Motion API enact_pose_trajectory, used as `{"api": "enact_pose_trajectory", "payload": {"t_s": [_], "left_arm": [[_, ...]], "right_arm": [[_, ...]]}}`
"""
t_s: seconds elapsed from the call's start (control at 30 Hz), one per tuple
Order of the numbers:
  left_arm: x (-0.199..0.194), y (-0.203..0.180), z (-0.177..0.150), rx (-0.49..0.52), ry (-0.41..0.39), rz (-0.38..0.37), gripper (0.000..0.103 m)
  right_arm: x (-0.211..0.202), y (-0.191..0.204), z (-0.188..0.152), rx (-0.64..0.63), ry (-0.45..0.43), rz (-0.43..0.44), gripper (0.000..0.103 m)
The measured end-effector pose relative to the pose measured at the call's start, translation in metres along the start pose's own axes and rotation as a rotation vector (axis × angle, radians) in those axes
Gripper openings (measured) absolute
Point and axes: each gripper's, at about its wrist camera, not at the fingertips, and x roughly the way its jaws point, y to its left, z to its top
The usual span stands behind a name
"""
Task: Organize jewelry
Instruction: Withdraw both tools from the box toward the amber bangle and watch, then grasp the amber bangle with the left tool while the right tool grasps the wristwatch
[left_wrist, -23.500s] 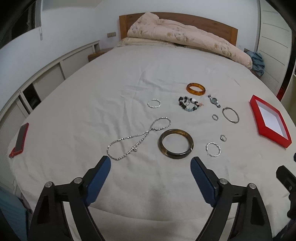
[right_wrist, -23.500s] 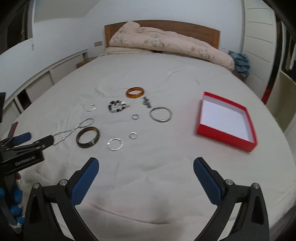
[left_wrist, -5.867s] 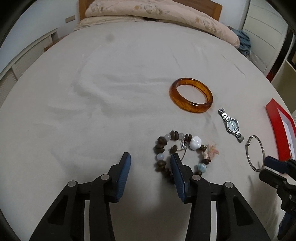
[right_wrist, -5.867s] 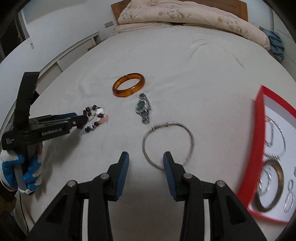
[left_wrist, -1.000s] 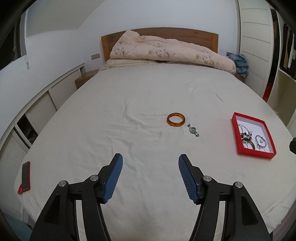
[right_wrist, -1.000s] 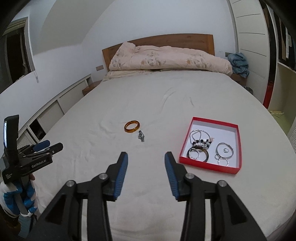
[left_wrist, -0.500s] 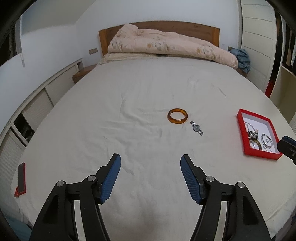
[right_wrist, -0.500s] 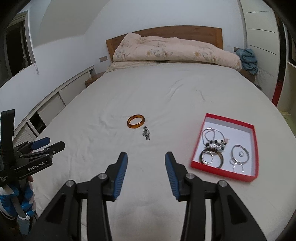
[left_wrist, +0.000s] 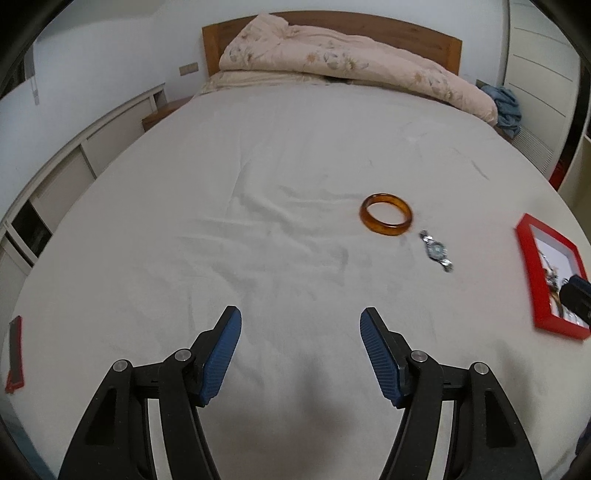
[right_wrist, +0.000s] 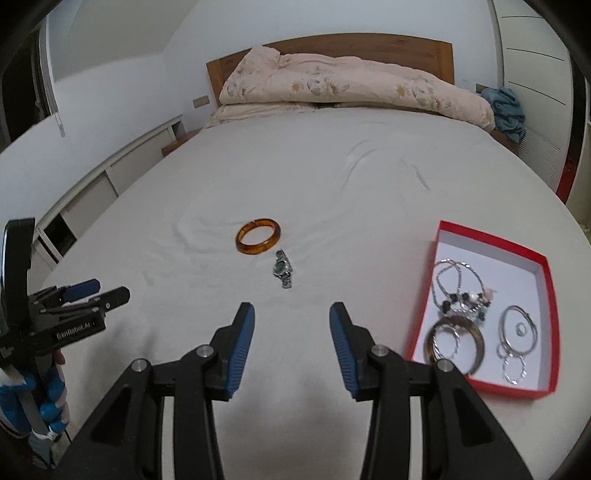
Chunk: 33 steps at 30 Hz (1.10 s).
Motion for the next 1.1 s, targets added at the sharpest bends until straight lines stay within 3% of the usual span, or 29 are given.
{"api": "enact_pose_trajectory", "payload": {"t_s": [0.23,0.47,0.8,1.1], "left_arm": [[0.051,0.01,0.017,-0.023,-0.009,-0.007,0.066],[0.06,0.019,0.033,-0.017,0.015,0.013,0.066],[0.073,0.003,0.07,0.035,0.042,-0.064,0.066],[0.12,-0.025,0.1,0.058,0.092,-0.17,0.066]], "right_arm": [[0.059,0.0,0.003,-0.036,0.017,0.002,0.04],[0.084,0.009,0.02,-0.073,0.042,0.019,0.04],[0.102,0.008,0.036,-0.039,0.102,0.017,0.04],[0.149,0.003,0.039,-0.001,0.172,0.067,0.04]]}}
